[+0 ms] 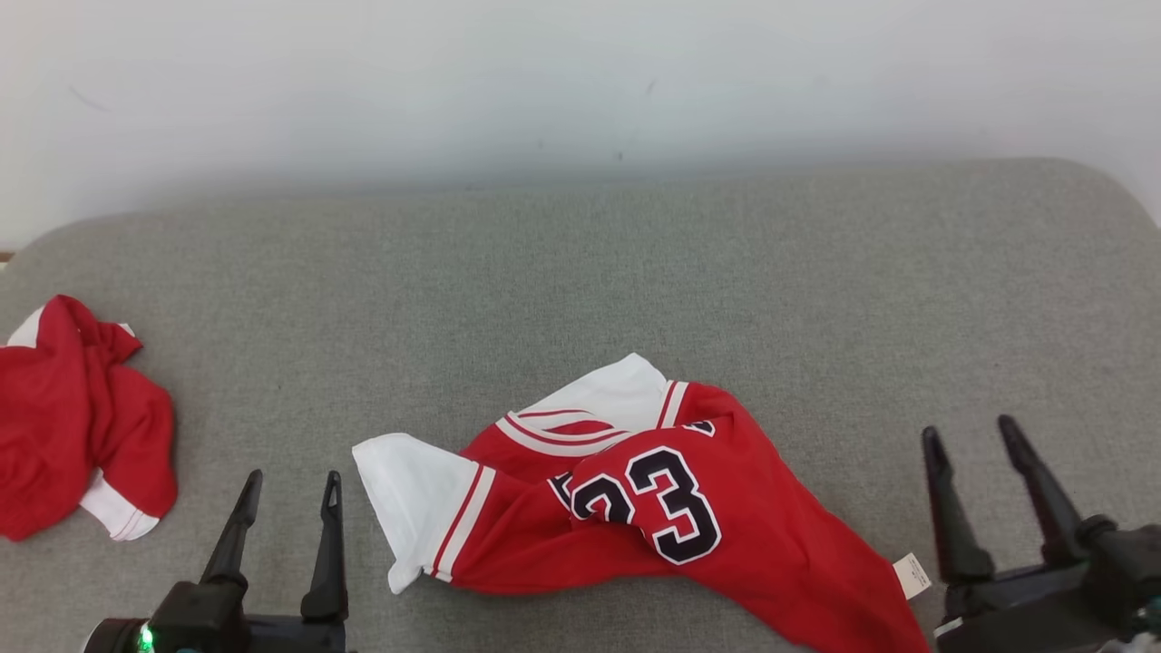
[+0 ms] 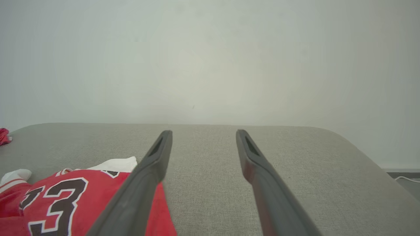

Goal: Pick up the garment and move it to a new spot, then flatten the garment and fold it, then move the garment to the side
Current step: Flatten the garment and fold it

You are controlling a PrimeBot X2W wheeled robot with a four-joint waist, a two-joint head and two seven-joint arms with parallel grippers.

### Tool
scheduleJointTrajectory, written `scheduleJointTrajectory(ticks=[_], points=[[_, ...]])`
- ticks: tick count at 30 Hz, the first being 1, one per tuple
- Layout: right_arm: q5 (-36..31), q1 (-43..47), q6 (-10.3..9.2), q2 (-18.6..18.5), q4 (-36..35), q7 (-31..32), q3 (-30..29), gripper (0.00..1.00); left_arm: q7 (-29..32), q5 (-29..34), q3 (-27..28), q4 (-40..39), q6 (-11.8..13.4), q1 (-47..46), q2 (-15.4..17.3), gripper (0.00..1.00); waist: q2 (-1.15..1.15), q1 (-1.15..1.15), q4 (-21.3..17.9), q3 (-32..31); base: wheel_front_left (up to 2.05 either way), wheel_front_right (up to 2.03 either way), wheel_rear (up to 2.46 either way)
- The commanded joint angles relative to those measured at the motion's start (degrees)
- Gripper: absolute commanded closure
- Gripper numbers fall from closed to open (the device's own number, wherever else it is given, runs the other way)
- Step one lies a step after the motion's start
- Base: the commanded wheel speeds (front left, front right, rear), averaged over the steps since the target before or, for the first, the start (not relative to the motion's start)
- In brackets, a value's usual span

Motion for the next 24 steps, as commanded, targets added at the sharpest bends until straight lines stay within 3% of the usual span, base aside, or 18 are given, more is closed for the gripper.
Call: scheduleJointTrajectory(ticks=[1, 11, 24], points=[[-0.5, 1.3, -0.02, 0.2, -0.1, 0.3, 1.2, 0.0, 0.7, 0.8, -0.5, -1.7, 0.2, 1.4, 1.0, 0.0, 0.0, 0.0, 0.1, -1.4, 0.0, 0.0, 0.0], [-2.7, 7.6, -0.02, 1.9, -0.8, 2.3, 5.0, 0.0, 5.3, 1.7, -2.0, -8.4, 2.6, 8.2, 3.3, 0.0, 0.0, 0.0, -0.9, -5.0, 0.0, 0.0, 0.0], [-1.5, 8.5, -0.02, 2.0, -1.8, 3.6, 5.8, 0.0, 5.5, 1.1, -1.9, -8.9, 3.3, 8.6, 3.4, 0.0, 0.0, 0.0, -0.9, -5.4, 0.0, 0.0, 0.0]])
